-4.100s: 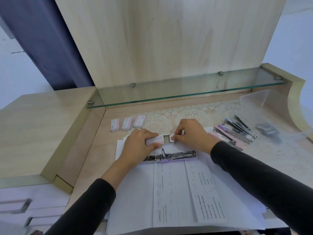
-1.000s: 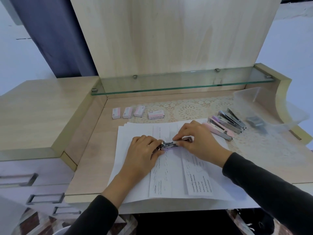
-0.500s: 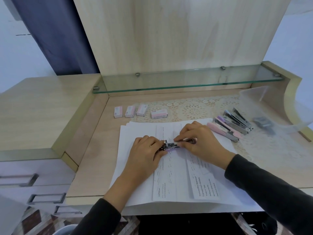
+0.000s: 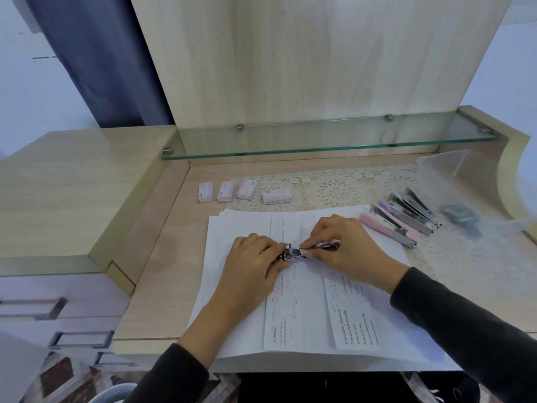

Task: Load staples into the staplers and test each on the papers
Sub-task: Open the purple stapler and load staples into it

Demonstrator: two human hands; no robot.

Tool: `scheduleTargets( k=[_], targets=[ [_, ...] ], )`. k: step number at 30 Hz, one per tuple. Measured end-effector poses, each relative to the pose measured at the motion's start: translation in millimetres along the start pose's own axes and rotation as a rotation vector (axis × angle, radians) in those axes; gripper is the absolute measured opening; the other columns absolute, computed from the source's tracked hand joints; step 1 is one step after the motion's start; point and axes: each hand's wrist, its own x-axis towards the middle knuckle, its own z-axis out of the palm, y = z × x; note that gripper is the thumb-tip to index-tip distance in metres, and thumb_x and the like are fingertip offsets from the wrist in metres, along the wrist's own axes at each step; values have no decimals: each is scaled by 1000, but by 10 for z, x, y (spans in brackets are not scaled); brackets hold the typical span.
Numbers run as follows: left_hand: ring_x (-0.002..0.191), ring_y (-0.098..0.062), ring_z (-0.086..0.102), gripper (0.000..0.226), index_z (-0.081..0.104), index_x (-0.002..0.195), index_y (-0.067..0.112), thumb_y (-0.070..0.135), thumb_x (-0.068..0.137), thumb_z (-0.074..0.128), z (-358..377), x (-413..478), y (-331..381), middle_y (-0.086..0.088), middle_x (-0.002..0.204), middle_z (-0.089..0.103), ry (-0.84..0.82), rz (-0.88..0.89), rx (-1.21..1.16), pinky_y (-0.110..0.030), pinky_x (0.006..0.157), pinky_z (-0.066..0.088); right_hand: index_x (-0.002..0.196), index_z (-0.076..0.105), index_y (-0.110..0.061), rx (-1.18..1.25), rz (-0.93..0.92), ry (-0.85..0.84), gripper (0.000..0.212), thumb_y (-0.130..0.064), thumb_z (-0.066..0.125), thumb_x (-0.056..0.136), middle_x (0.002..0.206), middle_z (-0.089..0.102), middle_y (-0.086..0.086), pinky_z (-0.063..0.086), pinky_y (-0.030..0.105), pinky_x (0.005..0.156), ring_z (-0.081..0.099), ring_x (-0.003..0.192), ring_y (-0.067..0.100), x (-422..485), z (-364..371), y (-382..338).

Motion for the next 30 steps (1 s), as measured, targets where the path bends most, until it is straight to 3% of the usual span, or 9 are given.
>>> scheduleTargets(
  k=[7,10,19,27,30],
  targets=[
    [76,-11,45,29,69,88,10,33,81,52,6,-9,-14,-1,77,65,-1,4,-3,-22,69,33,89,73,-22,-24,-43,7,21,-12,75,70,71,57,-10,44,20,66,54,70,12,-8,1,11],
    [76,-11,45,29,69,88,10,32,81,52,1,-8,-9,-1,76,65,8,4,-9,-23,68,34,78,75,-19,-6,-96,67,15,-9,78,66,67,62,-3,46,27,61,55,65,16,-18,33,53],
    [75,-11,44,27,68,86,9,30,81,52,-12,-9,0,-2,75,65,21,12,-3,-21,68,32,83,75,-24,-82,-172,55,16,-23,77,67,78,67,-3,36,18,59,51,71,15,-81,50,198],
    [78,-10,45,29,69,91,11,31,82,51,-34,-10,10,-1,79,66,1,2,-27,-22,70,33,80,75,-24,-77,-219,58,17,-31,62,75,84,70,-4,35,13,58,46,70,6,-113,43,215],
    [77,-10,45,30,69,90,10,32,81,50,-30,-13,4,-2,78,66,-4,-5,-22,-22,69,34,81,75,-24,-89,-234,84,22,-34,56,77,85,70,-6,39,18,57,49,67,7,-133,72,232]
  ],
)
